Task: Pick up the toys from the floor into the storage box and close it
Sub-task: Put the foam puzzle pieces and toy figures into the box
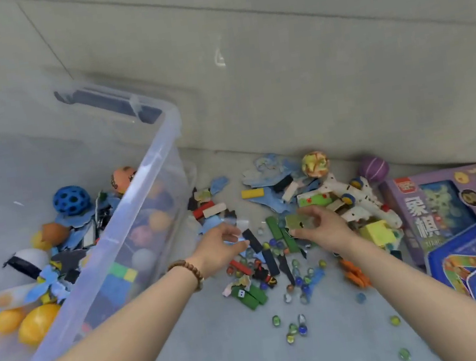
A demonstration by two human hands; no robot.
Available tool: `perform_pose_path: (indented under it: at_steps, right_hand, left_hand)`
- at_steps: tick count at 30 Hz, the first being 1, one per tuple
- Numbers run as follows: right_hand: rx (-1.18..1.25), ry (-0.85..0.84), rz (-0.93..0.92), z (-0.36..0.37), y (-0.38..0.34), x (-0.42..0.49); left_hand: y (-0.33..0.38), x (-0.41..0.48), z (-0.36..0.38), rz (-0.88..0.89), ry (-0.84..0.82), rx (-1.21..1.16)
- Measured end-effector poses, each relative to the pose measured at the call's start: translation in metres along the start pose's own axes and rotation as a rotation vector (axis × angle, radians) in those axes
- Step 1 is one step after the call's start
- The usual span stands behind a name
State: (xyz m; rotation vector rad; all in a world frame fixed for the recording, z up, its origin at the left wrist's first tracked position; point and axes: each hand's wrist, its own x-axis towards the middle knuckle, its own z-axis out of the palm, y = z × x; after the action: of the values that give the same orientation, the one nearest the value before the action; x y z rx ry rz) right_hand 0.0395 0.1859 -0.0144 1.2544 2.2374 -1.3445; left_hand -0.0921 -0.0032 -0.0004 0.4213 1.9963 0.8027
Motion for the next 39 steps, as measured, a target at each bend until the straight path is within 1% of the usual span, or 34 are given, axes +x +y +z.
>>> perform_pose_path:
  at_steps: [2,6,10,13,17,20,23,26,29,32,36,39]
  right_hand:
    - [-0.008,0.061,0.003,0.012,0.006,0.009]
    - [-0.116,0.157,0.034,0.035,0.005,0.018]
    - [-0.203,0.24,0.045,0.048,-0.001,0.02]
    - [-0.247,0.256,0.026,0.048,0.001,0.019]
    - [-0.331,0.285,-0.053,0.049,0.007,0.015]
    - [-0.345,0.281,-0.052,0.051,0.004,0.014]
    - [-0.289,0.225,-0.086,0.051,0.007,0.016]
    - [-0.233,0.179,-0.133,0.047,0.013,0.015]
    - [-0.053,0.199,-0.146,0.041,0.017,0.015]
    - [0.028,0.174,-0.137,0.037,0.02,0.013]
    - [0.25,0.173,-0.112,0.033,0.02,0.005]
    - [0.33,0.138,-0.139,0.03,0.012,-0.005]
  left_hand:
    - [-0.007,0.008,0.005,0.001,0.053,-0.068]
    - [-0.013,0.017,0.007,0.023,0.154,-0.191]
    - [-0.015,0.02,0.006,0.037,0.2,-0.248]
    - [-0.018,0.021,0.007,0.04,0.219,-0.288]
    - [-0.019,0.021,0.013,0.044,0.213,-0.286]
    - [-0.017,0.02,0.016,0.044,0.209,-0.295]
    - [-0.016,0.02,0.018,0.041,0.196,-0.302]
    - [-0.014,0.018,0.02,0.033,0.164,-0.359]
    - [-0.008,0.016,0.025,-0.003,0.086,-0.446]
    - [0.003,0.013,0.035,-0.046,-0.015,-0.526]
    - [0.01,0.013,0.048,-0.107,-0.079,-0.63]
    - [0.013,0.016,0.056,-0.136,-0.112,-0.637]
